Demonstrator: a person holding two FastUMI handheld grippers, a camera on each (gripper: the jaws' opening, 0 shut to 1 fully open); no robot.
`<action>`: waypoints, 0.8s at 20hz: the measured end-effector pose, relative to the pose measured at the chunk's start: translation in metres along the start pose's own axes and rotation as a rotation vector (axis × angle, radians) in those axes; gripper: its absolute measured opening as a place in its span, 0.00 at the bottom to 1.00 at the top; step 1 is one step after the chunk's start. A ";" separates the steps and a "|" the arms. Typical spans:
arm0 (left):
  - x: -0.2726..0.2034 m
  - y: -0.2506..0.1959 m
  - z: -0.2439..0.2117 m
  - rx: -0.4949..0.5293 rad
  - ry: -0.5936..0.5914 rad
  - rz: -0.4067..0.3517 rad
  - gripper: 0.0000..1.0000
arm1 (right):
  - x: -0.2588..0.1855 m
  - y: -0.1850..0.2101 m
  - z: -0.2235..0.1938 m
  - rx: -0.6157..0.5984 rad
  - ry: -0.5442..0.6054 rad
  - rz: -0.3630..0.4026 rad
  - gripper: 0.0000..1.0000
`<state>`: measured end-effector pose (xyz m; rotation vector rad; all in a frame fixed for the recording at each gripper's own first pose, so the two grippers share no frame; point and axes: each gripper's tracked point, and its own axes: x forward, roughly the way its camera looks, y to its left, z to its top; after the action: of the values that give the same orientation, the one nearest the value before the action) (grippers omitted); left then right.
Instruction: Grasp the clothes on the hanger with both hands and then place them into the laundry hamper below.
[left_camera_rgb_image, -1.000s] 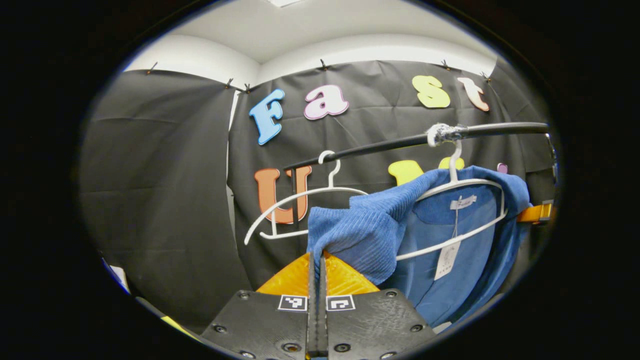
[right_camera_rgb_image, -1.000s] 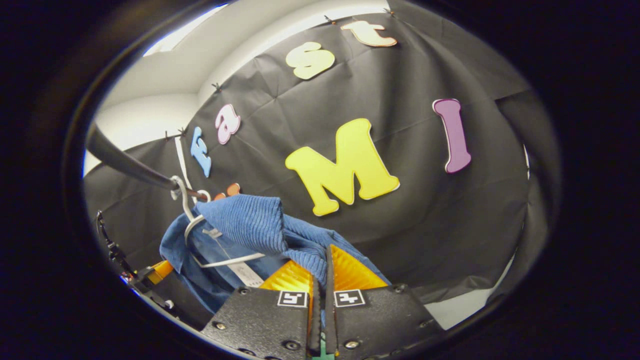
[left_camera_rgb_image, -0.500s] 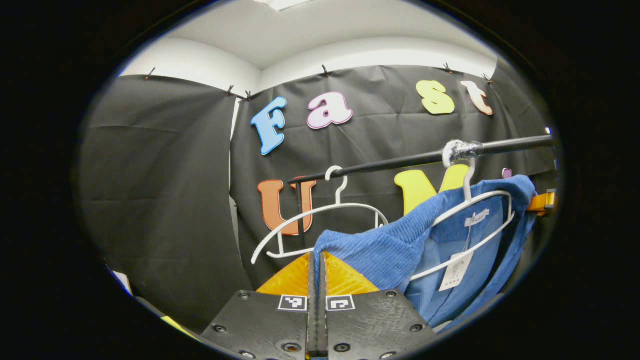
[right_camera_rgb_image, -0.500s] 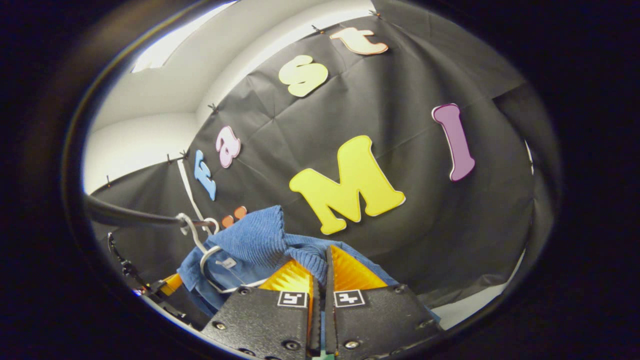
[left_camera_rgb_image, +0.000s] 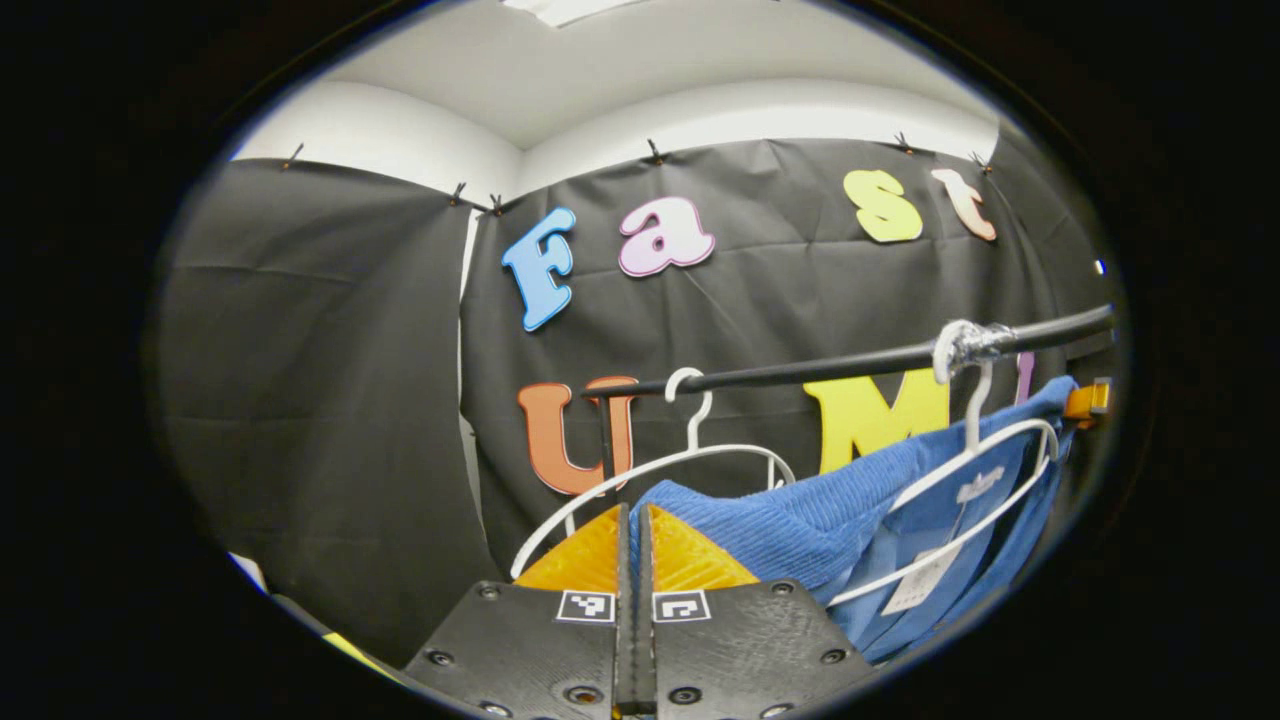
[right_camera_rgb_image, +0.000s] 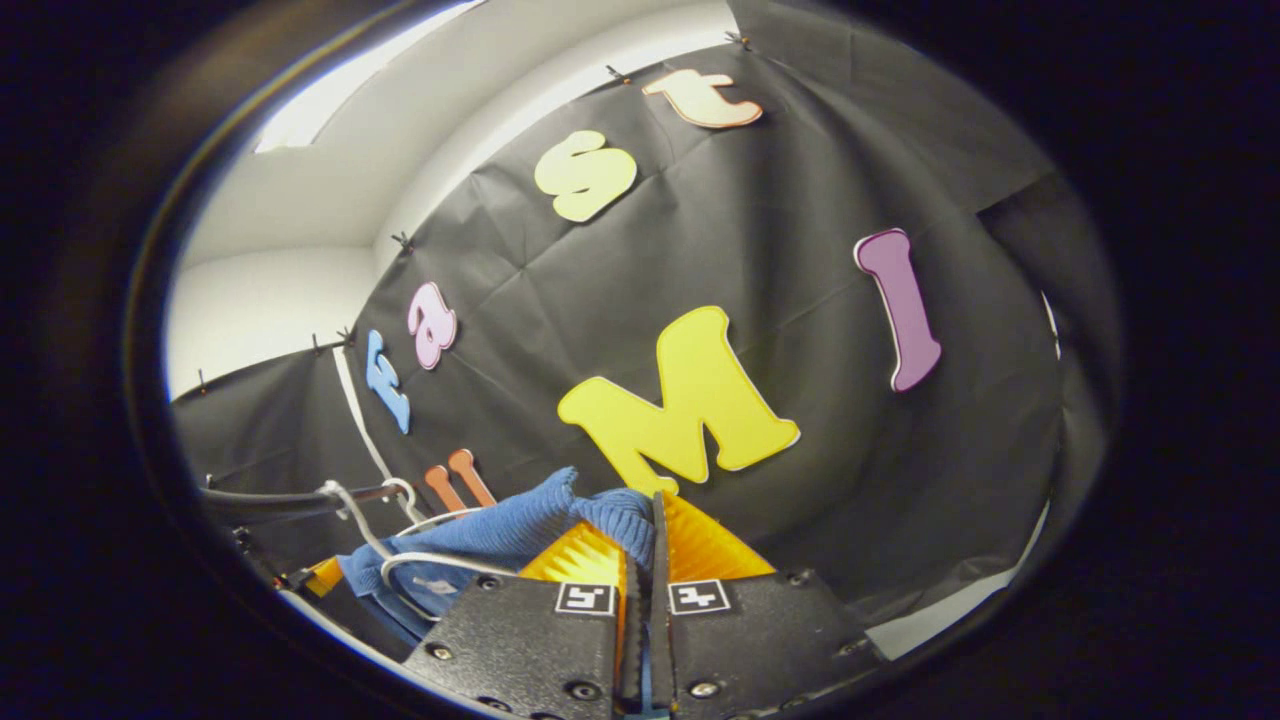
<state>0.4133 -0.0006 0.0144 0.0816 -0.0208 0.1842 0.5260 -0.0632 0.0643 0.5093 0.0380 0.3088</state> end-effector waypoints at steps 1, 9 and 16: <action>0.003 0.008 0.003 -0.003 -0.009 0.018 0.00 | 0.006 -0.004 -0.003 -0.012 0.007 -0.016 0.06; 0.005 -0.006 -0.059 -0.115 0.111 -0.092 0.00 | 0.018 -0.018 -0.032 0.014 0.075 -0.023 0.06; -0.014 -0.040 -0.096 -0.217 0.123 -0.253 0.39 | 0.020 -0.019 -0.035 -0.021 0.087 -0.033 0.07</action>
<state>0.4077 -0.0343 -0.0845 -0.1437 0.0920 -0.0668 0.5469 -0.0564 0.0256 0.4741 0.1270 0.2989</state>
